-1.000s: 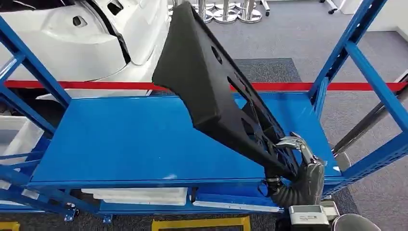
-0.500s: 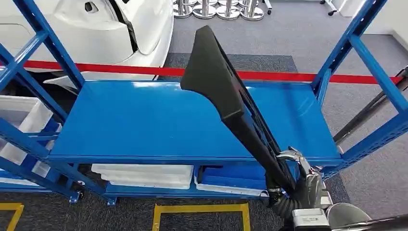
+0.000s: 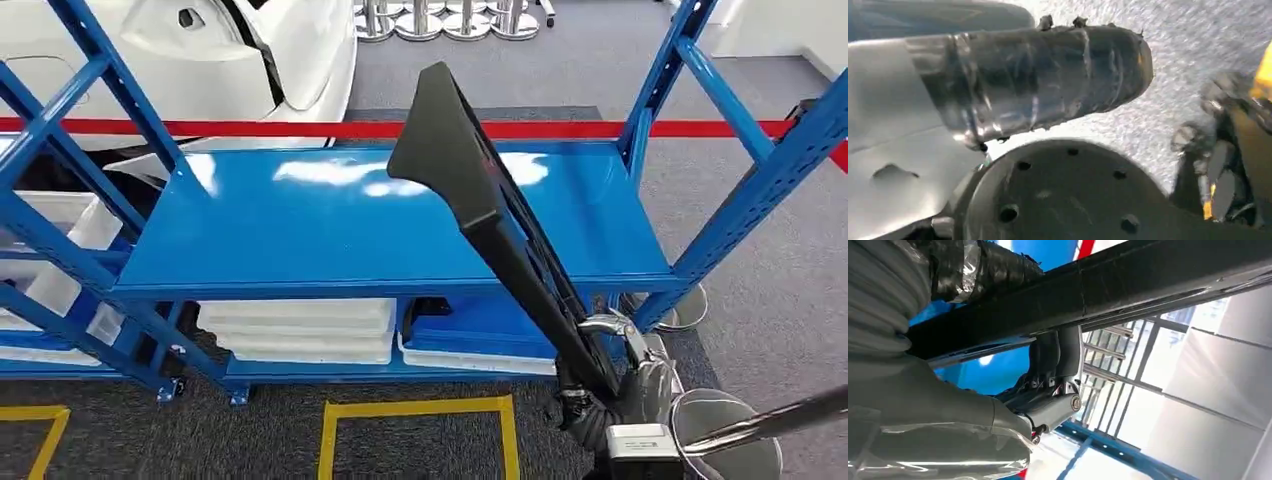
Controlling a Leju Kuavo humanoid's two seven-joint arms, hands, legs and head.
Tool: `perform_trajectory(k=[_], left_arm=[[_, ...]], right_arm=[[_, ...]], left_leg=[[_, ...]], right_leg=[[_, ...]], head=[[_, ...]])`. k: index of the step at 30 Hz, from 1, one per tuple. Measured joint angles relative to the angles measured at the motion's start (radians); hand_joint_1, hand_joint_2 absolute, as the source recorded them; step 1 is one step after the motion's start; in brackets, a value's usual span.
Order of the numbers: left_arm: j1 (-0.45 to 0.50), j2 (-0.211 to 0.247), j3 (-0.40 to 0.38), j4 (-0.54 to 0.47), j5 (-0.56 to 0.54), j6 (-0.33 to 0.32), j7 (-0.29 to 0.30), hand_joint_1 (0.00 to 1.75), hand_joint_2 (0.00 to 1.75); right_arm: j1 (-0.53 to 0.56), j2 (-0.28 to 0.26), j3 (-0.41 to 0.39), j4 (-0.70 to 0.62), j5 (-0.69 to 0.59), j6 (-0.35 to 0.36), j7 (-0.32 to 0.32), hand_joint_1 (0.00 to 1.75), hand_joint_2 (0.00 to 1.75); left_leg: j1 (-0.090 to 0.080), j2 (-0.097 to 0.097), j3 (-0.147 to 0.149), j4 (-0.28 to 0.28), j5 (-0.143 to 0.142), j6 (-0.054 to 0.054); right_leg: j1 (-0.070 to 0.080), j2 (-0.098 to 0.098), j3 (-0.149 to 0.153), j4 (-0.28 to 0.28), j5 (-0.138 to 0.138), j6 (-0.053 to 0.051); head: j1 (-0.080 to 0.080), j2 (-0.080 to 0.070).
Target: Take the parts from the cabinet and place them on the table.
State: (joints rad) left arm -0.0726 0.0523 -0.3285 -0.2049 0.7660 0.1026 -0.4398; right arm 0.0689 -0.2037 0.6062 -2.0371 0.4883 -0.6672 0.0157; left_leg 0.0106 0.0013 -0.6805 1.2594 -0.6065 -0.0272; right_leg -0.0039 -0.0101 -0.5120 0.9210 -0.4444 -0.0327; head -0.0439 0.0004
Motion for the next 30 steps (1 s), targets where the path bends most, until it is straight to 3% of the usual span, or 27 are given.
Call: perform_trajectory(k=[1, 2, 3, 4, 5, 6, 7, 9, 10, 11, 12, 14, 15, 16, 17, 18, 19, 20, 21, 22, 23, 25, 26, 27, 28, 29, 30], left_arm=[[0.0, 0.0, 0.0, 0.0, 0.0, -0.002, 0.0, 0.0, 0.0], [0.0, 0.0, 0.0, 0.0, 0.0, -0.004, 0.0, 0.0, 0.0], [0.0, 0.0, 0.0, 0.0, 0.0, -0.005, 0.0, 0.0, 0.0], [0.0, 0.0, 0.0, 0.0, 0.0, -0.006, -0.001, 0.0, 0.0], [-0.002, 0.002, 0.0, 0.0, 0.0, -0.008, -0.002, 0.0, 0.0], [-0.005, 0.003, 0.0, 0.0, 0.0, -0.008, -0.004, 0.0, 0.0], [-0.008, 0.003, 0.0, 0.0, 0.0, -0.011, -0.005, 0.0, 0.0], [-0.008, 0.003, 0.0, 0.0, 0.0, -0.013, -0.005, 0.0, 0.0], [-0.005, -0.003, 0.0, 0.0, 0.0, -0.014, -0.005, 0.0, 0.0], [-0.005, -0.005, 0.0, 0.0, 0.0, -0.014, -0.006, 0.0, 0.0], [-0.005, -0.008, 0.0, 0.0, -0.001, -0.011, -0.007, 0.0, 0.0], [-0.004, -0.016, -0.002, 0.0, -0.016, -0.002, -0.008, 0.0, 0.0], [-0.004, -0.019, -0.003, 0.0, -0.02, 0.0, -0.008, 0.0, 0.0], [-0.004, -0.023, -0.005, 0.0, -0.021, 0.0, -0.008, 0.0, 0.0], [-0.004, -0.027, -0.005, 0.0, -0.021, 0.0, -0.008, 0.0, 0.0], [-0.004, -0.031, -0.005, 0.0, -0.021, 0.0, -0.008, 0.0, 0.0], [-0.004, -0.034, -0.006, 0.0, -0.021, 0.0, -0.008, 0.0, 0.0], [-0.005, -0.038, -0.006, 0.0, -0.021, 0.0, -0.008, 0.0, 0.0], [-0.006, -0.043, -0.006, 0.0, -0.021, 0.0, -0.008, 0.0, 0.0], [-0.008, -0.045, -0.006, 0.0, -0.021, 0.0, -0.008, 0.0, 0.0], [-0.008, -0.046, -0.006, 0.0, -0.021, 0.002, -0.007, 0.0, 0.0], [-0.008, -0.047, -0.006, 0.0, -0.021, 0.002, -0.007, 0.0, 0.0], [-0.006, -0.044, -0.006, 0.0, -0.021, 0.002, -0.007, 0.0, 0.0], [-0.006, -0.044, -0.006, 0.0, -0.021, 0.002, -0.006, 0.0, 0.0], [-0.005, -0.043, -0.006, 0.0, -0.021, 0.002, -0.006, 0.0, 0.0], [-0.004, -0.04, -0.006, 0.0, -0.021, 0.002, -0.007, 0.0, 0.0], [-0.003, -0.039, -0.007, 0.0, -0.021, 0.0, -0.007, 0.0, 0.0]], right_arm=[[0.0, 0.0, 0.0, 0.0, 0.001, 0.0, 0.003, 1.75, 1.75], [0.001, 0.0, 0.0, 0.001, 0.001, 0.0, 0.006, 1.75, 1.75], [0.001, 0.0, 0.0, 0.002, 0.001, 0.0, 0.007, 1.75, 1.75], [0.001, 0.0, -0.001, 0.002, 0.001, 0.0, 0.008, 1.75, 1.75], [0.001, 0.0, -0.001, 0.002, 0.001, 0.0, 0.01, 1.75, 1.75], [0.002, 0.0, -0.001, 0.001, 0.001, 0.0, 0.011, 1.75, 1.75], [0.002, 0.0, -0.002, 0.001, 0.001, 0.0, 0.012, 1.75, 1.75], [0.001, -0.001, -0.003, 0.001, 0.001, 0.0, 0.013, 1.75, 1.75], [0.003, -0.002, -0.003, 0.002, 0.002, 0.0, 0.015, 1.75, 1.75], [0.006, -0.003, -0.006, 0.002, 0.003, 0.0, 0.018, 1.75, 1.75], [0.008, -0.003, -0.008, 0.003, 0.005, 0.0, 0.021, 1.75, 1.75], [0.016, -0.003, -0.014, 0.003, 0.019, 0.0, 0.026, 1.75, 1.75], [0.021, -0.003, -0.018, 0.003, 0.025, 0.0, 0.027, 1.75, 1.75], [0.025, -0.003, -0.021, 0.004, 0.028, 0.0, 0.03, 1.75, 1.75], [0.028, -0.004, -0.024, 0.005, 0.029, 0.0, 0.032, 1.75, 1.75], [0.03, -0.005, -0.026, 0.006, 0.03, 0.0, 0.034, 1.75, 1.75], [0.03, -0.005, -0.027, 0.006, 0.031, 0.0, 0.035, 1.75, 1.75], [0.03, -0.005, -0.029, 0.006, 0.032, 0.0, 0.035, 1.75, 1.75], [0.029, -0.005, -0.031, 0.005, 0.032, 0.0, 0.036, 1.75, 1.75], [0.027, -0.005, -0.032, 0.005, 0.034, 0.0, 0.036, 1.75, 1.75], [0.03, -0.005, -0.032, 0.006, 0.033, 0.0, 0.037, 1.75, 1.75], [0.035, -0.006, -0.033, 0.006, 0.034, 0.0, 0.038, 1.75, 1.75], [0.036, -0.006, -0.032, 0.006, 0.034, 0.0, 0.038, 1.75, 1.75], [0.037, -0.005, -0.033, 0.006, 0.034, 0.0, 0.038, 1.75, 1.75], [0.037, -0.005, -0.032, 0.006, 0.034, 0.0, 0.038, 1.75, 1.75], [0.038, -0.005, -0.032, 0.006, 0.034, 0.0, 0.038, 1.75, 1.75], [0.039, -0.005, -0.032, 0.006, 0.034, 0.0, 0.038, 1.75, 1.75]], left_leg=[[0.0, 0.0, 0.012, 0.018, 0.022, 0.001], [0.0, 0.0, 0.046, -0.006, 0.065, 0.002], [0.0, 0.0, 0.09, -0.055, 0.101, 0.006], [-0.001, -0.001, 0.158, -0.143, 0.122, 0.013], [-0.002, -0.004, 0.227, -0.233, 0.109, 0.02], [-0.006, -0.004, 0.276, -0.315, 0.079, 0.026], [-0.007, -0.004, 0.286, -0.342, 0.067, 0.029], [-0.012, -0.004, 0.268, -0.333, 0.08, 0.038], [-0.005, -0.001, 0.245, -0.338, 0.093, 0.044], [0.0, 0.004, 0.233, -0.338, 0.105, 0.049], [0.0, 0.004, 0.217, -0.338, 0.115, 0.057], [-0.001, 0.007, 0.181, -0.337, 0.142, 0.06], [-0.002, 0.008, 0.164, -0.336, 0.155, 0.06], [-0.002, 0.008, 0.146, -0.335, 0.168, 0.06], [-0.004, 0.009, 0.127, -0.333, 0.18, 0.059], [-0.006, 0.009, 0.111, -0.329, 0.192, 0.058], [-0.008, 0.009, 0.096, -0.327, 0.202, 0.056], [-0.008, 0.009, 0.094, -0.324, 0.212, 0.054], [-0.014, 0.009, 0.092, -0.32, 0.221, 0.049], [-0.014, 0.01, 0.086, -0.317, 0.233, 0.045], [-0.011, 0.01, 0.085, -0.324, 0.248, 0.04], [-0.009, 0.01, 0.081, -0.331, 0.269, 0.026], [-0.007, 0.005, 0.075, -0.322, 0.249, 0.021], [-0.007, 0.003, 0.063, -0.294, 0.206, 0.017], [-0.005, 0.003, 0.038, -0.209, 0.123, 0.012], [-0.004, 0.003, 0.017, -0.127, 0.066, 0.009], [-0.003, 0.003, -0.002, -0.041, 0.027, 0.006]], right_leg=[[0.001, 0.0, -0.019, 0.005, 0.012, 0.002], [0.002, 0.0, -0.04, 0.009, 0.023, 0.003], [0.003, 0.0, -0.055, 0.014, 0.031, 0.006], [0.003, 0.001, -0.063, 0.019, 0.041, 0.009], [0.003, 0.001, -0.072, 0.026, 0.049, 0.013], [0.007, 0.001, -0.081, 0.033, 0.054, 0.02], [0.005, -0.001, -0.085, 0.032, 0.066, 0.026], [0.003, -0.003, -0.087, 0.026, 0.09, 0.036], [0.006, 0.0, -0.095, 0.027, 0.095, 0.042], [0.002, 0.006, -0.104, 0.038, 0.066, 0.05], [0.001, 0.007, -0.122, 0.089, -0.001, 0.055], [-0.003, 0.007, -0.166, 0.263, -0.129, 0.063], [-0.003, 0.007, -0.177, 0.331, -0.153, 0.064], [-0.003, 0.007, -0.174, 0.37, -0.143, 0.063], [-0.002, 0.007, -0.152, 0.365, -0.108, 0.06], [-0.002, 0.007, -0.109, 0.321, -0.067, 0.054], [-0.001, 0.007, -0.046, 0.244, -0.036, 0.046], [0.003, 0.007, 0.026, 0.148, -0.039, 0.037], [0.012, 0.006, 0.115, 0.034, -0.072, 0.027], [0.01, 0.006, 0.149, -0.045, -0.097, 0.025], [0.014, 0.006, 0.132, -0.032, -0.088, 0.026], [0.015, 0.007, 0.116, -0.034, -0.072, 0.013], [0.008, -0.002, 0.105, -0.041, -0.057, 0.005], [0.007, 0.0, 0.096, -0.042, -0.049, -0.001], [0.007, 0.0, 0.078, -0.042, -0.035, -0.007], [0.008, 0.0, 0.064, -0.041, -0.023, -0.007], [0.008, 0.0, 0.046, -0.039, -0.009, -0.007]], head=[[0.0, 0.0], [0.0, 0.0], [0.0, 0.0], [0.0, 0.0], [-0.001, 0.0], [-0.001, 0.0], [0.001, 0.0], [-0.001, 0.0], [0.0, 0.0], [0.0, 0.0], [0.003, 0.0], [0.004, 0.0], [0.004, 0.0], [0.004, 0.0], [0.004, 0.0], [0.004, 0.0], [0.004, 0.0], [0.003, 0.0], [0.003, 0.0], [0.003, 0.0], [-0.001, 0.0], [0.0, 0.0], [0.0, 0.0], [-0.002, 0.0], [-0.003, 0.0], [-0.004, 0.0], [-0.003, 0.0]])
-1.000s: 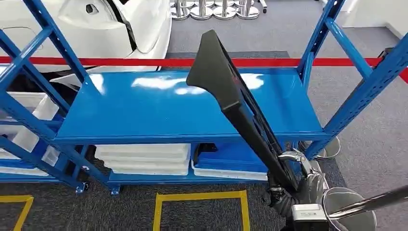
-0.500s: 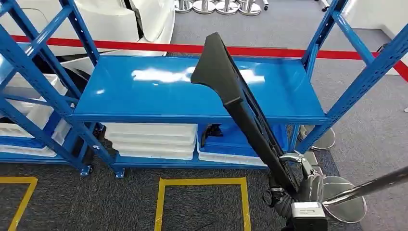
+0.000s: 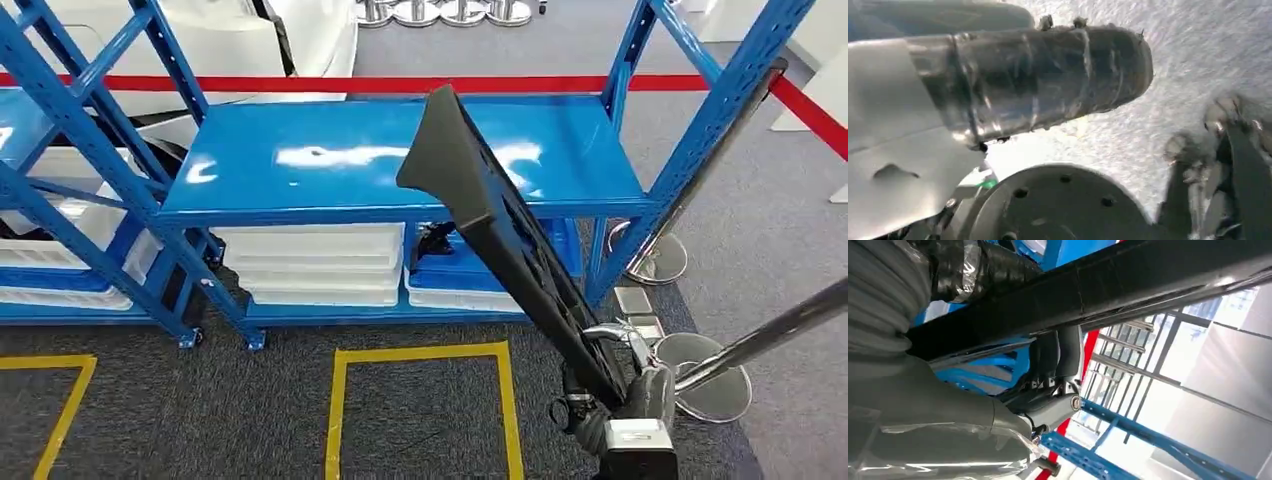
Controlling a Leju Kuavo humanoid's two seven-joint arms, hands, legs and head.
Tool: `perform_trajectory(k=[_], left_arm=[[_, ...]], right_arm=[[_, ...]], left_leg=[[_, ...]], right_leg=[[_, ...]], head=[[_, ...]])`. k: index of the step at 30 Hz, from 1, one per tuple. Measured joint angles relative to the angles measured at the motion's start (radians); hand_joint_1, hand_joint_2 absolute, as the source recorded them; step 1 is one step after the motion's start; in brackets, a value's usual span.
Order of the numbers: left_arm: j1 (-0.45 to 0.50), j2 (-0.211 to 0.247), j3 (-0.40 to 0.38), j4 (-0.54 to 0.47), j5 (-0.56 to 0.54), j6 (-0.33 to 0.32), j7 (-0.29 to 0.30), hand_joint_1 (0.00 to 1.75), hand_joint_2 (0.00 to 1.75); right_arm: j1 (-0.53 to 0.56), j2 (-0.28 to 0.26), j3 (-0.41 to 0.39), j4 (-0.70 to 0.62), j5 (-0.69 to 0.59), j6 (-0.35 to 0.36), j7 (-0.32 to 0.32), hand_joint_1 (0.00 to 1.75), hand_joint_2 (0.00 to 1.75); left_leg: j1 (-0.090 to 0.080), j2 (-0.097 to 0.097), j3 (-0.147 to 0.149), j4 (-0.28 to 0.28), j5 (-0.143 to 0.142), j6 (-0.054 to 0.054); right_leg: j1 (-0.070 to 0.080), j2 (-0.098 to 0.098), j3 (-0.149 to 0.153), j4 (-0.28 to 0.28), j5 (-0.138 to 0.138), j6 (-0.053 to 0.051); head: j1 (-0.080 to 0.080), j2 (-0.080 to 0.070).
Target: Take the parts from the cabinet and place them on the table.
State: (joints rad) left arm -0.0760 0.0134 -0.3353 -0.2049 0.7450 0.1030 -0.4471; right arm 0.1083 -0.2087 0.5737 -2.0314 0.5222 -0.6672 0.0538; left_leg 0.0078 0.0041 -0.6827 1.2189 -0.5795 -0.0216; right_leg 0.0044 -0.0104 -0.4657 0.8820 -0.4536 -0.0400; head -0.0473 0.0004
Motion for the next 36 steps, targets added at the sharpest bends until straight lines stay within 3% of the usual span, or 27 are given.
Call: perform_trajectory(k=[1, 2, 3, 4, 5, 7, 11, 12, 13, 14, 15, 16, 17, 18, 20, 21, 22, 23, 25, 27, 28, 30, 31, 32, 33, 34, 36], left_arm=[[0.0, 0.001, 0.0, 0.0, 0.0, 0.0, 0.0, 0.0, 0.0], [0.0, 0.001, 0.0, 0.0, 0.0, 0.0, 0.0, 0.0, 0.0], [0.0, 0.001, 0.0, 0.0, 0.0, 0.0, 0.0, 0.0, 0.0], [-0.001, 0.001, 0.0, 0.0, 0.0, 0.0, 0.0, 0.0, 0.0], [-0.002, 0.001, 0.0, 0.0, 0.0, 0.001, 0.0, 0.0, 0.0], [-0.007, 0.002, 0.0, 0.0, 0.0, 0.001, -0.002, 0.0, 0.0], [-0.004, 0.0, 0.0, 0.0, 0.0, -0.001, 0.002, 0.0, 0.0], [-0.004, -0.002, 0.0, 0.0, 0.0, -0.002, 0.005, 0.0, 0.0], [-0.004, -0.003, 0.0, 0.0, 0.0, -0.002, 0.006, 0.0, 0.0], [-0.005, -0.006, 0.0, 0.0, 0.0, -0.002, 0.006, 0.0, 0.0], [-0.006, -0.008, 0.0, 0.0, 0.0, -0.001, 0.007, 0.0, 0.0], [-0.007, -0.011, 0.0, 0.0, 0.0, -0.001, 0.009, 0.0, 0.0], [-0.006, -0.011, 0.0, 0.0, 0.0, -0.001, 0.009, 0.0, 0.0], [-0.005, -0.011, 0.0, 0.0, 0.0, -0.002, 0.009, 0.0, 0.0], [-0.005, -0.011, -0.001, 0.0, 0.0, -0.004, 0.011, 0.0, 0.0], [-0.006, -0.012, -0.001, 0.0, 0.0, -0.005, 0.011, 0.0, 0.0], [-0.005, -0.014, -0.002, 0.0, 0.0, -0.003, 0.01, 0.0, 0.0], [-0.005, -0.014, -0.002, 0.0, 0.0, 0.0, 0.008, 0.0, 0.0], [-0.004, -0.015, -0.002, 0.0, 0.0, 0.001, 0.007, 0.0, 0.0], [-0.001, -0.009, -0.002, 0.0, 0.0, -0.003, 0.006, 0.0, 0.0], [0.0, -0.007, -0.002, 0.0, 0.0, -0.005, 0.004, 0.0, 0.0], [0.002, -0.002, -0.002, 0.0, 0.0, -0.005, 0.002, 0.0, 0.0], [0.004, 0.002, -0.002, 0.0, 0.0, -0.005, 0.001, 0.0, 0.0], [0.005, 0.004, -0.002, 0.0, 0.001, -0.005, 0.002, 0.0, 0.0], [0.006, 0.004, -0.003, 0.0, 0.001, -0.005, 0.002, 0.0, 0.0], [0.007, 0.004, -0.003, 0.0, 0.001, -0.003, 0.005, 0.0, 0.0], [0.007, 0.005, -0.003, 0.0, 0.001, 0.0, 0.013, 0.0, 0.0]], right_arm=[[0.0, 0.0, 0.0, 0.0, 0.0, 0.0, 0.0, 1.75, 1.75], [0.001, 0.0, 0.0, 0.0, 0.0, 0.0, 0.0, 1.75, 1.75], [0.001, 0.0, 0.0, 0.0, 0.0, 0.0, 0.0, 1.75, 1.75], [0.001, 0.0, 0.0, 0.0, 0.0, 0.0, 0.0, 1.75, 1.75], [0.001, 0.0, 0.0, 0.0, 0.0, 0.0, 0.0, 1.75, 1.75], [-0.001, 0.0, -0.001, 0.0, 0.0, 0.0, 0.0, 1.75, 1.75], [0.001, 0.0, -0.001, 0.0, 0.012, 0.0, 0.011, 1.75, 1.75], [0.002, -0.001, -0.001, 0.0, 0.014, 0.0, 0.014, 1.75, 1.75], [0.002, -0.001, -0.001, 0.0, 0.015, 0.0, 0.016, 1.75, 1.75], [0.002, -0.001, -0.001, 0.0, 0.018, 0.0, 0.021, 1.75, 1.75], [0.002, -0.001, -0.001, 0.0, 0.02, 0.0, 0.023, 1.75, 1.75], [0.002, -0.001, -0.001, 0.0, 0.023, 0.0, 0.024, 1.75, 1.75], [0.002, -0.001, -0.001, 0.0, 0.026, 0.0, 0.027, 1.75, 1.75], [0.002, -0.002, -0.001, 0.001, 0.03, 0.0, 0.031, 1.75, 1.75], [0.002, -0.004, -0.001, 0.001, 0.033, 0.0, 0.036, 1.75, 1.75], [0.002, -0.005, -0.001, 0.0, 0.033, 0.0, 0.037, 1.75, 1.75], [0.001, -0.005, -0.001, 0.0, 0.034, 0.0, 0.039, 1.75, 1.75], [-0.001, -0.006, -0.001, 0.0, 0.035, 0.0, 0.039, 1.75, 1.75], [0.001, -0.006, -0.001, 0.0, 0.035, 0.0, 0.043, 1.75, 1.75], [0.002, -0.008, -0.001, 0.0, 0.041, 0.0, 0.058, 1.75, 1.75], [0.002, -0.008, -0.001, 0.0, 0.048, 0.0, 0.065, 1.75, 1.75], [0.002, -0.009, 0.0, 0.0, 0.08, 0.0, 0.094, 1.75, 1.75], [0.002, -0.009, 0.0, 0.0, 0.102, 0.0, 0.112, 1.75, 1.75], [0.002, -0.01, 0.0, 0.001, 0.129, 0.0, 0.133, 1.75, 1.75], [0.002, -0.01, 0.002, 0.001, 0.145, 0.0, 0.147, 1.75, 1.75], [0.002, -0.011, 0.003, 0.001, 0.157, 0.0, 0.16, 1.75, 1.75], [-0.002, -0.012, 0.005, 0.001, 0.165, 0.0, 0.176, 1.75, 1.75]], left_leg=[[0.001, 0.0, -0.004, 0.044, -0.002, -0.001], [0.001, 0.0, 0.006, 0.057, 0.014, -0.002], [0.002, 0.0, 0.052, 0.018, 0.064, -0.002], [0.002, 0.0, 0.107, -0.051, 0.094, 0.001], [0.002, -0.001, 0.18, -0.149, 0.105, 0.007], [-0.001, -0.006, 0.285, -0.306, 0.06, 0.02], [-0.002, -0.004, 0.254, -0.306, 0.082, 0.038], [0.002, 0.003, 0.245, -0.307, 0.092, 0.044], [0.002, 0.002, 0.232, -0.307, 0.103, 0.048], [0.002, 0.002, 0.209, -0.306, 0.12, 0.055], [0.001, 0.003, 0.189, -0.305, 0.133, 0.055], [0.0, 0.003, 0.17, -0.303, 0.146, 0.056], [-0.001, 0.002, 0.151, -0.3, 0.157, 0.055], [-0.001, 0.002, 0.131, -0.295, 0.169, 0.054], [-0.001, 0.002, 0.104, -0.287, 0.183, 0.05], [-0.001, 0.001, 0.087, -0.28, 0.195, 0.046], [-0.007, 0.002, 0.076, -0.277, 0.201, 0.04], [-0.006, 0.002, 0.069, -0.277, 0.213, 0.033], [-0.003, 0.002, 0.063, -0.285, 0.231, 0.02], [-0.003, -0.004, 0.059, -0.277, 0.222, 0.009], [-0.002, -0.004, 0.045, -0.238, 0.179, 0.004], [0.001, -0.004, -0.009, -0.083, 0.077, -0.004], [0.002, -0.004, -0.037, 0.0, 0.04, -0.007], [0.003, -0.004, -0.048, 0.053, 0.031, -0.009], [0.003, -0.004, -0.031, 0.044, 0.045, -0.01], [0.003, -0.003, 0.008, -0.008, 0.073, -0.008], [0.002, 0.014, 0.122, -0.182, 0.136, 0.001]], right_leg=[[0.0, 0.0, -0.015, 0.003, 0.01, 0.001], [0.0, 0.0, -0.03, 0.006, 0.019, 0.003], [0.0, 0.0, -0.055, 0.016, 0.032, 0.007], [0.0, 0.0, -0.072, 0.023, 0.038, 0.01], [0.0, 0.001, -0.074, 0.033, 0.045, 0.013], [0.004, -0.001, -0.097, 0.052, 0.054, 0.023], [0.003, -0.002, -0.115, 0.05, 0.089, 0.045], [0.0, 0.005, -0.125, 0.066, 0.061, 0.052], [-0.001, 0.007, -0.143, 0.107, 0.013, 0.059], [-0.004, 0.007, -0.181, 0.216, -0.075, 0.066], [-0.006, 0.007, -0.208, 0.306, -0.128, 0.07], [-0.007, 0.007, -0.218, 0.368, -0.153, 0.072], [-0.007, 0.007, -0.21, 0.387, -0.14, 0.071], [-0.007, 0.007, -0.181, 0.363, -0.1, 0.068], [-0.006, 0.007, -0.109, 0.266, -0.04, 0.06], [-0.005, 0.007, -0.023, 0.145, -0.027, 0.049], [-0.001, 0.007, 0.033, 0.058, -0.049, 0.043], [-0.001, 0.007, 0.045, 0.02, -0.063, 0.041], [0.005, 0.007, 0.028, 0.026, -0.057, 0.034], [-0.007, -0.005, 0.026, 0.015, -0.039, 0.02], [-0.008, -0.006, 0.022, 0.014, -0.033, 0.014], [-0.007, -0.017, 0.011, 0.015, -0.023, 0.009], [-0.006, -0.023, 0.004, 0.017, -0.019, 0.009], [-0.005, -0.03, -0.004, 0.019, -0.015, 0.009], [-0.005, -0.037, -0.009, 0.021, -0.012, 0.011], [-0.005, -0.044, -0.013, 0.024, -0.012, 0.011], [-0.004, -0.058, -0.016, 0.031, -0.012, 0.014]], head=[[0.0, 0.0], [0.0, 0.0], [-0.001, 0.0], [-0.001, 0.0], [-0.001, 0.0], [-0.001, 0.0], [-0.002, 0.0], [-0.001, 0.0], [0.001, 0.0], [0.002, 0.0], [0.002, 0.0], [0.002, 0.0], [0.002, 0.0], [0.002, 0.0], [0.002, 0.0], [0.001, 0.0], [0.002, 0.0], [-0.001, 0.0], [0.0, 0.0], [-0.001, 0.0], [-0.003, 0.0], [-0.003, 0.0], [-0.003, 0.0], [-0.003, 0.0], [-0.003, 0.0], [-0.003, 0.0], [-0.003, 0.0]])
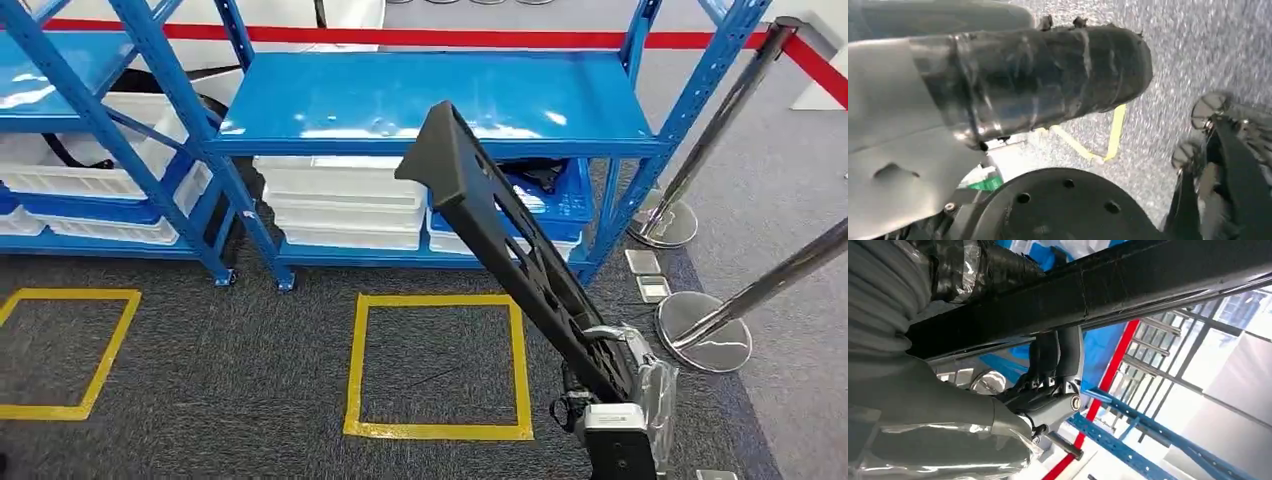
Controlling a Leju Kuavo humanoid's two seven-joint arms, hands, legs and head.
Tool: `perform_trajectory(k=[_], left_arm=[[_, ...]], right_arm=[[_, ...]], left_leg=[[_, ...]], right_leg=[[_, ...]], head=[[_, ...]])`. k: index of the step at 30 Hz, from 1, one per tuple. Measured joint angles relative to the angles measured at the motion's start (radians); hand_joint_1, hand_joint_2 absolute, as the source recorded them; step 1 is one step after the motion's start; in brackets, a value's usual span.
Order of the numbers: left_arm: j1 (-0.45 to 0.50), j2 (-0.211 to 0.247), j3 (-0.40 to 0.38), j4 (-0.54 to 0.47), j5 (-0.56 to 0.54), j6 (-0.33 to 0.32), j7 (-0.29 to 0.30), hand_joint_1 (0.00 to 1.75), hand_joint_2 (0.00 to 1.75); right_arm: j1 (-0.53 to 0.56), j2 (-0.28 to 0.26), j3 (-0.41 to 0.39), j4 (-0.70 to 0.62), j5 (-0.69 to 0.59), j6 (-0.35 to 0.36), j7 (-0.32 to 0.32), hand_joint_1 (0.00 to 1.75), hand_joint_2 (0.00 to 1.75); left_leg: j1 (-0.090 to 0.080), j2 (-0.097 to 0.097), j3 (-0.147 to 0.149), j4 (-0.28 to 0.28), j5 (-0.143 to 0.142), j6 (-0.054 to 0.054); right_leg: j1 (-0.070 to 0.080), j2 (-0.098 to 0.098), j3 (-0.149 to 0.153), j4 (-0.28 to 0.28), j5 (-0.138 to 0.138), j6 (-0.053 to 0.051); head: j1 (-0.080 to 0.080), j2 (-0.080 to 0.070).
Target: Take the parts from the cabinet and place them on the table.
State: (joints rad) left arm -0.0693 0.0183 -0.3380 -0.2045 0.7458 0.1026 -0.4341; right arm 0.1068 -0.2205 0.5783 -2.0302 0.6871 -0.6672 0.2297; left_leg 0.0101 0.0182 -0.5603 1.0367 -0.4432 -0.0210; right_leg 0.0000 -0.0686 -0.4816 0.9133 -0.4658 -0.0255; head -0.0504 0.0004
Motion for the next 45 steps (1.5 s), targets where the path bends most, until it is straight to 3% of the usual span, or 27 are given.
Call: perform_trajectory(k=[1, 2, 6, 7, 9, 11, 12, 13, 15, 16, 17, 19, 21, 22, 24, 26, 27, 28, 30, 31, 32, 37, 39, 41, 42, 43, 45], left_arm=[[-0.002, 0.0, 0.0, 0.0, -0.002, 0.002, 0.003, 0.0, 0.0], [-0.005, 0.002, -0.001, 0.0, -0.008, 0.01, 0.006, 0.0, 0.0], [-0.006, 0.002, -0.012, 0.0, -0.033, 0.09, 0.007, 0.0, 0.0], [-0.004, -0.001, -0.015, 0.0, -0.037, 0.097, 0.003, 0.0, 0.0], [-0.008, -0.004, -0.024, 0.0, -0.041, 0.1, -0.009, 0.0, 0.0], [-0.01, -0.01, -0.025, 0.0, -0.045, 0.099, -0.019, 0.0, 0.0], [-0.009, -0.011, -0.026, 0.0, -0.052, 0.106, -0.035, 0.0, 0.0], [-0.009, -0.011, -0.027, 0.0, -0.055, 0.111, -0.044, 0.0, 0.0], [-0.008, -0.011, -0.034, 0.0, -0.06, 0.119, -0.056, 0.0, 0.0], [-0.009, -0.011, -0.035, 0.0, -0.061, 0.119, -0.058, 0.0, 0.0], [-0.01, -0.013, -0.038, 0.0, -0.061, 0.12, -0.058, 0.0, 0.0], [-0.012, -0.013, -0.043, 0.0, -0.061, 0.122, -0.059, 0.0, 0.0], [-0.007, -0.013, -0.048, 0.0, -0.061, 0.124, -0.059, 0.0, 0.0], [-0.006, -0.007, -0.049, 0.0, -0.062, 0.124, -0.059, 0.0, 0.0], [-0.007, -0.006, -0.052, 0.0, -0.064, 0.124, -0.061, 0.0, 0.0], [-0.008, 0.0, -0.055, 0.0, -0.069, 0.122, -0.067, 0.0, 0.0], [-0.008, 0.002, -0.058, 0.0, -0.071, 0.125, -0.07, 0.0, 0.0], [-0.007, 0.003, -0.059, 0.0, -0.073, 0.127, -0.073, 0.0, 0.0], [-0.006, 0.005, -0.063, 0.0, -0.077, 0.131, -0.078, 0.0, 0.0], [-0.006, 0.006, -0.066, 0.0, -0.077, 0.133, -0.079, 0.0, 0.0], [-0.008, 0.006, -0.069, 0.0, -0.08, 0.137, -0.082, 0.0, 0.0], [-0.008, 0.006, -0.08, 0.0, -0.091, 0.143, -0.091, 0.0, 0.0], [-0.008, -0.001, -0.083, 0.0, -0.094, 0.146, -0.094, 0.0, 0.0], [-0.009, -0.006, -0.084, 0.0, -0.094, 0.15, -0.094, 0.0, 0.0], [-0.009, -0.008, -0.085, 0.0, -0.095, 0.15, -0.094, 0.0, 0.0], [-0.008, -0.01, -0.085, 0.0, -0.095, 0.15, -0.095, 0.0, 0.0], [-0.006, -0.01, -0.087, 0.0, -0.095, 0.15, -0.095, 0.0, 0.0]], right_arm=[[-0.002, -0.002, 0.003, 0.0, 0.004, 0.0, 0.004, 1.75, 1.75], [-0.004, -0.003, 0.004, 0.0, 0.005, 0.0, 0.005, 1.75, 1.75], [-0.006, -0.005, 0.007, 0.0, 0.004, 0.0, 0.003, 1.75, 1.75], [-0.007, -0.006, 0.008, 0.001, 0.003, 0.0, 0.003, 1.75, 1.75], [-0.007, -0.008, 0.011, 0.002, -0.006, 0.0, 0.002, 1.75, 1.75], [-0.007, -0.011, 0.018, 0.007, -0.014, 0.0, 0.002, 1.75, 1.75], [-0.007, -0.012, 0.022, 0.011, -0.015, 0.0, 0.002, 1.75, 1.75], [-0.008, -0.013, 0.024, 0.015, -0.015, 0.0, 0.003, 1.75, 1.75], [-0.009, -0.013, 0.03, 0.02, -0.016, 0.0, 0.003, 1.75, 1.75], [-0.01, -0.013, 0.031, 0.021, -0.015, 0.0, 0.003, 1.75, 1.75], [-0.013, -0.013, 0.032, 0.022, -0.016, 0.0, 0.003, 1.75, 1.75], [-0.014, -0.013, 0.035, 0.025, -0.016, 0.0, 0.003, 1.75, 1.75], [-0.015, -0.013, 0.039, 0.027, -0.016, 0.0, 0.003, 1.75, 1.75], [-0.017, -0.013, 0.039, 0.027, -0.017, 0.0, 0.003, 1.75, 1.75], [-0.019, -0.013, 0.045, 0.029, -0.027, 0.0, 0.0, 1.75, 1.75], [-0.019, -0.013, 0.049, 0.034, -0.05, 0.0, -0.007, 1.75, 1.75], [-0.019, -0.013, 0.052, 0.038, -0.056, 0.0, -0.013, 1.75, 1.75], [-0.019, -0.013, 0.056, 0.042, -0.06, 0.0, -0.018, 1.75, 1.75], [-0.019, -0.013, 0.059, 0.047, -0.062, 0.0, -0.023, 1.75, 1.75], [-0.019, -0.013, 0.059, 0.049, -0.061, 0.0, -0.025, 1.75, 1.75], [-0.019, -0.012, 0.061, 0.049, -0.061, 0.0, -0.028, 1.75, 1.75], [-0.005, -0.012, 0.062, 0.05, -0.068, 0.0, -0.055, 1.75, 1.75], [0.013, -0.013, 0.058, 0.05, -0.077, 0.0, -0.074, 1.75, 1.75], [0.032, -0.012, 0.052, 0.052, -0.089, 0.0, -0.092, 1.75, 1.75], [0.038, -0.013, 0.052, 0.054, -0.09, 0.0, -0.097, 1.75, 1.75], [0.043, -0.013, 0.051, 0.056, -0.092, 0.0, -0.099, 1.75, 1.75], [0.048, -0.013, 0.048, 0.06, -0.093, 0.0, -0.101, 1.75, 1.75]], left_leg=[[-0.005, 0.038, 0.045, -0.077, -0.005, 0.009], [-0.018, 0.05, 0.056, -0.096, -0.01, 0.017], [-0.01, 0.01, 0.047, -0.109, -0.001, 0.043], [-0.006, 0.002, 0.047, -0.111, 0.004, 0.049], [-0.004, -0.016, 0.038, -0.111, 0.011, 0.058], [-0.004, -0.038, 0.029, -0.109, 0.017, 0.06], [-0.005, -0.052, 0.026, -0.107, 0.019, 0.059], [-0.005, -0.065, 0.024, -0.104, 0.02, 0.057], [-0.005, -0.092, 0.023, -0.099, 0.022, 0.053], [-0.004, -0.103, 0.023, -0.099, 0.023, 0.051], [-0.004, -0.11, 0.017, -0.098, 0.027, 0.046], [-0.003, -0.132, 0.002, -0.093, 0.032, 0.032], [0.0, -0.154, -0.003, -0.098, 0.039, 0.018], [-0.001, -0.142, -0.003, -0.091, 0.034, 0.016], [-0.003, -0.055, -0.052, 0.014, -0.044, 0.007], [0.002, -0.032, -0.123, 0.177, -0.122, -0.002], [0.005, -0.029, -0.143, 0.233, -0.139, -0.007], [0.008, -0.026, -0.135, 0.229, -0.127, -0.01], [0.01, -0.014, -0.049, 0.09, -0.057, -0.011], [0.01, 0.007, 0.009, -0.007, -0.022, -0.011], [0.009, 0.055, 0.051, -0.084, -0.024, -0.007], [0.008, 0.005, 0.037, -0.083, -0.008, 0.036], [0.01, -0.01, 0.031, -0.084, -0.001, 0.047], [0.006, -0.033, 0.02, -0.083, 0.004, 0.054], [0.004, -0.044, 0.016, -0.082, 0.006, 0.056], [0.0, -0.059, 0.013, -0.082, 0.008, 0.057], [-0.006, -0.085, 0.014, -0.081, 0.011, 0.057]], right_leg=[[0.002, -0.009, -0.002, 0.003, -0.002, 0.004], [0.006, -0.018, -0.005, 0.007, -0.003, 0.01], [0.007, -0.048, -0.001, 0.009, -0.005, 0.033], [0.004, 0.005, -0.008, 0.026, -0.022, 0.041], [-0.001, 0.057, -0.077, 0.176, -0.105, 0.048], [-0.003, 0.065, -0.164, 0.352, -0.17, 0.051], [-0.003, 0.065, -0.181, 0.382, -0.167, 0.051], [-0.003, 0.066, -0.17, 0.356, -0.139, 0.049], [-0.003, 0.077, -0.086, 0.179, -0.039, 0.038], [-0.003, 0.106, -0.041, 0.084, 0.002, 0.031], [-0.005, 0.153, -0.018, 0.032, 0.003, 0.021], [-0.003, 0.136, -0.021, 0.018, 0.004, 0.026], [-0.001, 0.116, -0.019, 0.015, 0.01, 0.017], [-0.01, 0.099, -0.016, 0.003, 0.019, 0.011], [-0.01, 0.077, -0.017, -0.002, 0.024, 0.004], [-0.009, 0.051, -0.02, -0.001, 0.024, 0.004], [-0.009, 0.035, -0.022, 0.0, 0.024, 0.004], [-0.01, 0.022, -0.023, 0.001, 0.024, 0.005], [-0.011, -0.003, -0.025, 0.009, 0.022, 0.009], [-0.012, -0.013, -0.025, 0.014, 0.018, 0.015], [-0.009, -0.025, -0.025, 0.02, 0.015, 0.021], [-0.008, -0.053, -0.022, 0.023, 0.01, 0.056], [-0.012, 0.04, -0.055, 0.098, -0.05, 0.065], [-0.011, 0.063, -0.142, 0.284, -0.139, 0.067], [-0.011, 0.065, -0.173, 0.345, -0.158, 0.065], [-0.01, 0.066, -0.191, 0.379, -0.159, 0.061], [-0.008, 0.069, -0.146, 0.281, -0.091, 0.046]], head=[[0.0, 0.0], [0.001, 0.0], [0.0, 0.0], [0.003, 0.0], [0.003, 0.0], [0.002, 0.0], [0.002, 0.0], [0.002, 0.0], [0.002, 0.0], [0.003, 0.0], [0.002, 0.0], [0.002, 0.0], [0.002, 0.0], [0.001, 0.0], [-0.005, 0.0], [-0.005, 0.0], [-0.005, 0.0], [-0.005, 0.0], [-0.006, 0.0], [-0.006, 0.0], [-0.006, 0.0], [-0.004, 0.0], [-0.002, 0.0], [-0.002, 0.0], [-0.002, 0.0], [-0.002, 0.0], [-0.002, 0.0]])
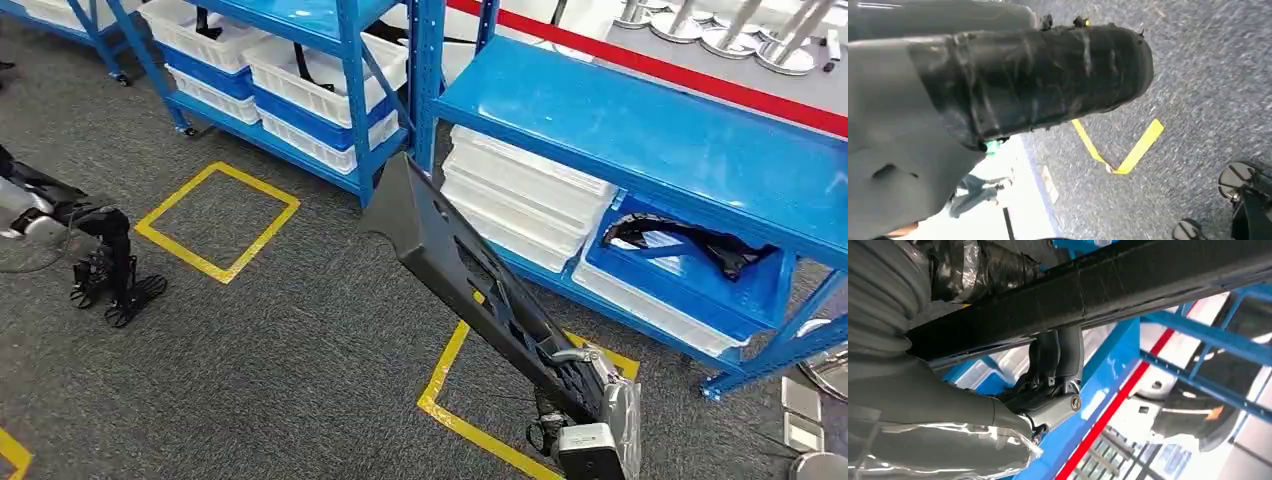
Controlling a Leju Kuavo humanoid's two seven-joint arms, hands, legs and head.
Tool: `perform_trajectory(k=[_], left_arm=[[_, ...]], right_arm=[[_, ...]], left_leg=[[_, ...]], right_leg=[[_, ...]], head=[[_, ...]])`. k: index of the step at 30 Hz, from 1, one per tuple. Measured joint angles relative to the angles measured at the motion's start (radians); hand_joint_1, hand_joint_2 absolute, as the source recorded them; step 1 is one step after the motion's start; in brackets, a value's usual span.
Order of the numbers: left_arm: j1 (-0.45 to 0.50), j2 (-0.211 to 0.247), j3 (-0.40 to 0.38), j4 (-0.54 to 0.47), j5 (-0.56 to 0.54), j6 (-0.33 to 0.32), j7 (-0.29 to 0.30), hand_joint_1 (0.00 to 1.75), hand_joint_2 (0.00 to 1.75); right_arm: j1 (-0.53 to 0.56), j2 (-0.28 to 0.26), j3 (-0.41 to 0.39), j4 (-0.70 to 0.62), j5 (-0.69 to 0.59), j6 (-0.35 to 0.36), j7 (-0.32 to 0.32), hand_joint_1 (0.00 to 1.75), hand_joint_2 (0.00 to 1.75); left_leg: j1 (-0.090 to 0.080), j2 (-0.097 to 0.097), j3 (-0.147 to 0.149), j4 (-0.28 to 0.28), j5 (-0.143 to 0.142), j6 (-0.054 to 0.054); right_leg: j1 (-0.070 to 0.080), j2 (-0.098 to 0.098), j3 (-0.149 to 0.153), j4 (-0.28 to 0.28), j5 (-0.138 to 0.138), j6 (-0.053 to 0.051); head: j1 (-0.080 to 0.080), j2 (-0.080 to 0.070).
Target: Take the parts from the cabinet and place them on the table.
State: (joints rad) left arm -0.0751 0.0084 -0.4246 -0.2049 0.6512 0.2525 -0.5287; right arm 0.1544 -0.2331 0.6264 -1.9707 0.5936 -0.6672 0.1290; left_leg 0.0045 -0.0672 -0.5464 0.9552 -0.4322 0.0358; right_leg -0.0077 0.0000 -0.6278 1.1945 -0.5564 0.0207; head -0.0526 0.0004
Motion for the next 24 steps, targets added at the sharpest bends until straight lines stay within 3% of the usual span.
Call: perform_trajectory(k=[1, 2, 3, 4, 6, 7, 8, 9, 10, 11, 12, 13, 14, 15, 16, 17, 18, 20, 23, 24], left_arm=[[0.0, 0.0, -0.002, 0.0, 0.0, 0.0, 0.0, 0.0, 0.0], [-0.001, -0.002, -0.005, 0.0, 0.0, 0.0, 0.0, 0.0, 0.0], [-0.001, -0.008, -0.009, 0.0, 0.0, 0.0, 0.0, 0.0, 0.0], [-0.004, -0.01, -0.01, 0.0, 0.0, 0.0, 0.0, 0.0, 0.0], [-0.001, -0.01, -0.012, 0.0, 0.0, 0.002, -0.001, 0.0, 0.0], [0.001, -0.01, -0.013, 0.0, 0.0, 0.001, 0.0, 0.0, 0.0], [0.001, -0.006, -0.013, 0.0, 0.0, 0.001, -0.001, 0.0, 0.0], [0.001, -0.005, -0.013, 0.0, 0.0, 0.001, -0.001, 0.0, 0.0], [0.001, -0.005, -0.013, 0.0, 0.0, 0.001, -0.001, 0.0, 0.0], [0.0, -0.004, -0.013, 0.0, -0.001, 0.001, -0.001, 0.0, 0.0], [0.0, -0.001, -0.015, 0.0, -0.002, 0.0, -0.001, 0.0, 0.0], [0.0, 0.002, -0.017, 0.0, -0.005, 0.0, -0.002, 0.0, 0.0], [0.0, 0.002, -0.019, 0.0, -0.008, 0.003, -0.002, 0.0, 0.0], [0.001, 0.002, -0.021, 0.0, -0.008, 0.006, -0.003, 0.0, 0.0], [0.002, 0.002, -0.022, 0.0, -0.009, 0.01, -0.006, 0.0, 0.0], [0.001, 0.002, -0.023, 0.0, -0.009, 0.01, -0.008, 0.0, 0.0], [-0.001, 0.001, -0.023, 0.0, -0.009, 0.011, -0.009, 0.0, 0.0], [-0.005, -0.003, -0.027, 0.0, -0.009, 0.01, -0.009, 0.0, 0.0], [-0.004, -0.004, -0.028, 0.0, -0.009, 0.008, -0.008, 0.0, 0.0], [0.001, -0.005, -0.029, 0.0, -0.002, -0.032, 0.006, 0.0, 0.0]], right_arm=[[0.002, 0.0, -0.002, 0.0, 0.0, 0.0, 0.0, 1.75, 1.75], [0.002, 0.0, -0.003, 0.0, -0.001, 0.0, -0.001, 1.75, 1.75], [0.001, 0.0, -0.003, 0.0, -0.001, 0.0, -0.001, 1.75, 1.75], [0.006, 0.0, -0.003, 0.0, -0.002, 0.0, -0.001, 1.75, 1.75], [0.007, 0.0, -0.004, 0.0, -0.002, 0.0, -0.003, 1.75, 1.75], [0.007, 0.0, -0.004, 0.0, -0.002, 0.0, -0.003, 1.75, 1.75], [0.008, 0.0, -0.004, 0.0, -0.003, 0.0, -0.005, 1.75, 1.75], [0.008, 0.0, -0.005, 0.001, -0.01, 0.0, -0.011, 1.75, 1.75], [0.009, 0.002, -0.007, 0.001, -0.015, 0.0, -0.022, 1.75, 1.75], [0.01, 0.002, -0.01, 0.002, -0.024, 0.0, -0.036, 1.75, 1.75], [0.012, 0.002, -0.014, 0.005, -0.038, 0.0, -0.046, 1.75, 1.75], [0.013, 0.002, -0.016, 0.007, -0.048, 0.0, -0.054, 1.75, 1.75], [0.013, 0.002, -0.019, 0.009, -0.055, 0.0, -0.058, 1.75, 1.75], [0.013, 0.002, -0.022, 0.011, -0.061, 0.0, -0.061, 1.75, 1.75], [0.013, 0.002, -0.023, 0.013, -0.065, 0.0, -0.065, 1.75, 1.75], [0.012, 0.002, -0.026, 0.016, -0.071, 0.0, -0.071, 1.75, 1.75], [0.013, 0.001, -0.027, 0.018, -0.076, 0.0, -0.075, 1.75, 1.75], [0.013, 0.001, -0.029, 0.023, -0.082, 0.0, -0.083, 1.75, 1.75], [0.012, 0.001, -0.029, 0.023, -0.084, 0.0, -0.087, 1.75, 1.75], [0.006, 0.001, -0.029, 0.031, -0.103, 0.0, -0.108, 1.75, 1.75]], left_leg=[[-0.003, -0.013, 0.001, 0.0, 0.001, -0.001], [-0.005, -0.025, 0.003, 0.0, 0.003, -0.003], [0.0, -0.031, 0.001, 0.0, 0.005, -0.005], [-0.003, -0.045, -0.005, 0.001, 0.007, -0.011], [0.001, -0.055, -0.011, -0.001, 0.012, -0.021], [0.002, -0.065, -0.012, -0.006, 0.015, -0.029], [0.0, -0.061, -0.012, -0.002, 0.013, -0.033], [-0.004, -0.011, -0.024, 0.024, -0.01, -0.036], [-0.003, 0.022, -0.05, 0.078, -0.048, -0.041], [0.002, 0.043, -0.092, 0.168, -0.097, -0.046], [0.006, 0.054, -0.133, 0.26, -0.137, -0.051], [0.01, 0.057, -0.159, 0.317, -0.154, -0.056], [0.014, 0.061, -0.158, 0.323, -0.143, -0.061], [0.017, 0.065, -0.132, 0.28, -0.115, -0.065], [0.02, 0.073, -0.086, 0.201, -0.076, -0.068], [0.02, 0.094, -0.025, 0.098, -0.036, -0.07], [0.02, 0.139, 0.025, 0.013, -0.023, -0.071], [0.014, 0.12, 0.019, 0.011, -0.025, -0.043], [0.012, 0.114, 0.017, 0.011, -0.025, -0.04], [0.012, 0.088, 0.012, 0.009, -0.019, -0.022]], right_leg=[[0.001, 0.01, 0.045, -0.092, 0.048, -0.011], [0.005, 0.034, 0.097, -0.196, 0.094, -0.023], [0.006, 0.074, 0.12, -0.247, 0.091, -0.032], [0.013, 0.063, 0.119, -0.257, 0.101, -0.028], [0.017, 0.047, 0.117, -0.256, 0.101, -0.027], [0.017, 0.037, 0.117, -0.259, 0.105, -0.032], [0.005, 0.021, 0.123, -0.278, 0.116, -0.038], [0.007, 0.012, 0.128, -0.285, 0.119, -0.042], [0.007, 0.003, 0.128, -0.287, 0.12, -0.046], [0.007, -0.01, 0.127, -0.287, 0.12, -0.046], [0.007, -0.026, 0.127, -0.287, 0.12, -0.046], [0.007, -0.039, 0.125, -0.286, 0.12, -0.045], [0.006, -0.053, 0.125, -0.285, 0.119, -0.045], [0.006, -0.065, 0.126, -0.283, 0.118, -0.042], [0.004, -0.076, 0.126, -0.28, 0.115, -0.038], [0.001, -0.087, 0.126, -0.272, 0.111, -0.031], [0.0, -0.098, 0.126, -0.263, 0.105, -0.022], [0.005, -0.113, 0.126, -0.256, 0.098, -0.007], [0.005, -0.118, 0.127, -0.257, 0.099, -0.004], [0.0, -0.14, 0.132, -0.259, 0.098, 0.01]], head=[[0.0, 0.0], [0.0, 0.0], [-0.001, 0.0], [-0.003, 0.0], [-0.003, 0.0], [-0.002, 0.0], [-0.002, 0.0], [-0.002, 0.0], [-0.006, 0.0], [-0.007, 0.0], [-0.007, 0.0], [-0.006, 0.0], [-0.006, 0.0], [-0.006, 0.0], [-0.006, 0.0], [-0.006, 0.0], [-0.007, 0.0], [-0.004, 0.0], [-0.004, 0.0], [-0.005, 0.0]])
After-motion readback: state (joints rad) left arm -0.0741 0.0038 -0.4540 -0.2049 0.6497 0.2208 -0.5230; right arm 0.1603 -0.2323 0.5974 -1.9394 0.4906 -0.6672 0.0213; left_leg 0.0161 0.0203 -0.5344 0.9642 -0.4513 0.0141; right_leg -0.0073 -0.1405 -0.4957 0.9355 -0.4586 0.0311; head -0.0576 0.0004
